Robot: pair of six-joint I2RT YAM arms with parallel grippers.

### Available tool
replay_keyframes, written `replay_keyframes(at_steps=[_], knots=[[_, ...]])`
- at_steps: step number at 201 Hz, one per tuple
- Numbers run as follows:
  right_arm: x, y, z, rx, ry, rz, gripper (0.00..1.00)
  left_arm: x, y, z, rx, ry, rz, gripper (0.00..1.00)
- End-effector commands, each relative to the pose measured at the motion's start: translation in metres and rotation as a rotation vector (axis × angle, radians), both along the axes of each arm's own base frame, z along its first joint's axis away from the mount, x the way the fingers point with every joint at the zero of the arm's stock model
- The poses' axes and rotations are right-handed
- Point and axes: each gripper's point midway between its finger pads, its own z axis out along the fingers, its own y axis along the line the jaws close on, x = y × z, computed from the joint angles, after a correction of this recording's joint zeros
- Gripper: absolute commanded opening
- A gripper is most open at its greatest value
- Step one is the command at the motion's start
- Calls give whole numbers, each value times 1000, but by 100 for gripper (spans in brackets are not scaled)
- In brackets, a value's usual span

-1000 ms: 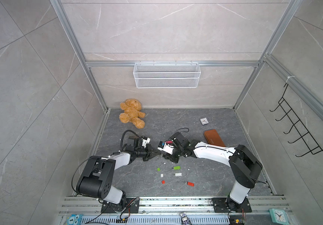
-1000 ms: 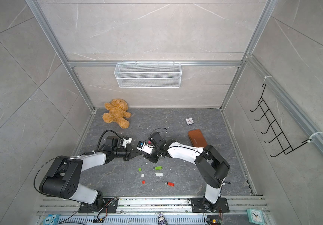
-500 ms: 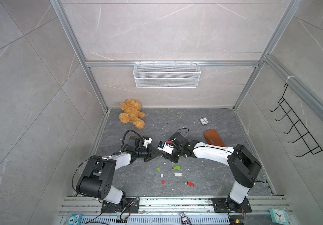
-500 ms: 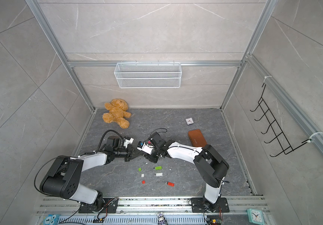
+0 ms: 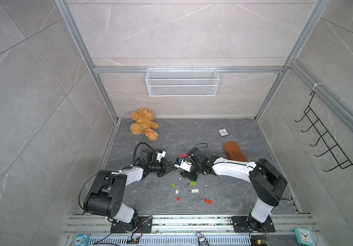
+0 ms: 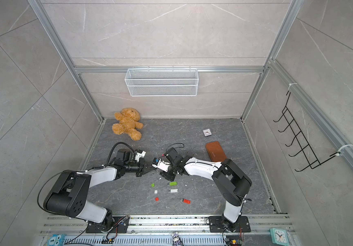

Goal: Close the usb drive cover
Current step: Close the cover of the USB drive.

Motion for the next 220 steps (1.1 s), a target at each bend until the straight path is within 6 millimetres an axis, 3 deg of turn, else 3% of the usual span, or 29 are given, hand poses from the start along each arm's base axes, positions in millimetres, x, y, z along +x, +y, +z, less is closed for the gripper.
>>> replay_keyframes(at_steps=[1,133,220], knots=[[1,5,15,38,-26,-2,7,-2,-2,6,3,-39,-27,1],[5,13,29,88,-40,-11,7,-4,-5,3,30,-47,-42,1],[0,11,22,74,-6,-5,7,0,-4,13,46,-100,-28,1]])
